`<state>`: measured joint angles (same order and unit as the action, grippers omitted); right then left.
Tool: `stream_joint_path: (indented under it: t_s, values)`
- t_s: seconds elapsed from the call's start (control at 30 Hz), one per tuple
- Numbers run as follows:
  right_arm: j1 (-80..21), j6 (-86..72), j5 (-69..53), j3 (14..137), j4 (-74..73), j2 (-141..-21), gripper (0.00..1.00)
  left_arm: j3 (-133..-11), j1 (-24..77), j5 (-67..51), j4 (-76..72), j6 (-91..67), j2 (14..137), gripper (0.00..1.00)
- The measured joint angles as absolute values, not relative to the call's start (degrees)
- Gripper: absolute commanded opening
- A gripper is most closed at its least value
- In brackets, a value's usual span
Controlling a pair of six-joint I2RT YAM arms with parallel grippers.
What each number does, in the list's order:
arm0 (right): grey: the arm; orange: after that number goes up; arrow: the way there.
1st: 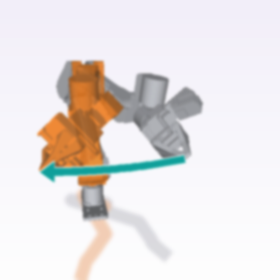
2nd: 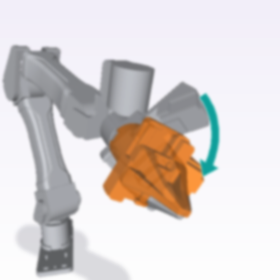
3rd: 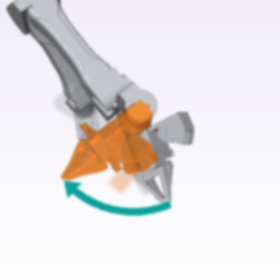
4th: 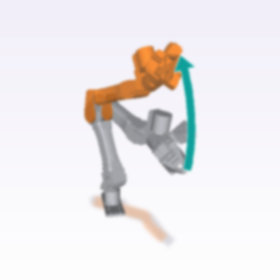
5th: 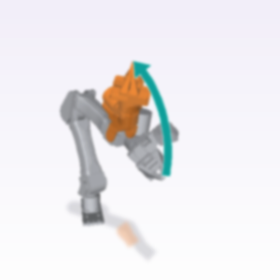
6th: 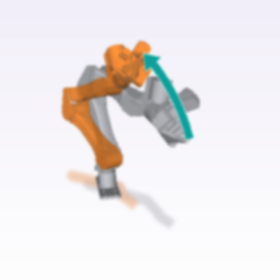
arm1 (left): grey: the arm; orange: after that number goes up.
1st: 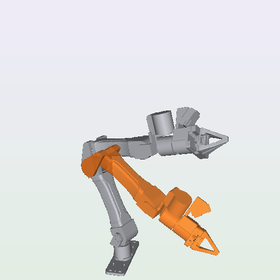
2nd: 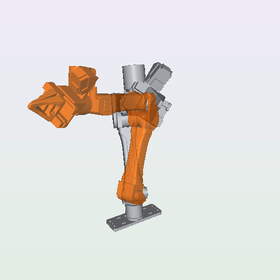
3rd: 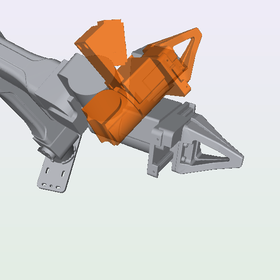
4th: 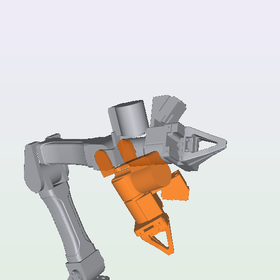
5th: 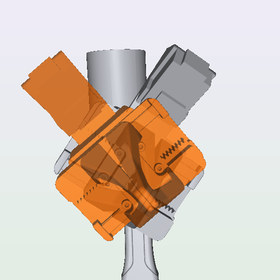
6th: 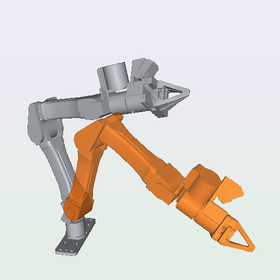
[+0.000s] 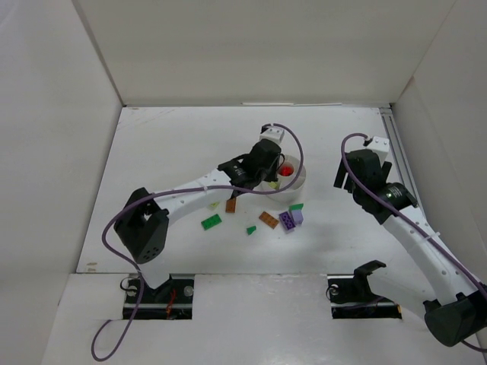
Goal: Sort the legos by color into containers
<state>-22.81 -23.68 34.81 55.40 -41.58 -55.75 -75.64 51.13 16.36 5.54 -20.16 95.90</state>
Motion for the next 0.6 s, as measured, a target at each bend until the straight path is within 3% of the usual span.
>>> stream_joint_path:
  t_s: [0.5,0.6]
  values:
    - [-22.2,-23.7,35.5,55.4,-41.8,-56.0,0.82,-75.4,47.9,9.0,4.2,-20.0,98.5,0.23]
    - [-22.2,-23.7,35.6,55.4,-42.0,-56.0,0.82,-75.4,47.9,8.2,4.1,-20.0,98.8,0.36]
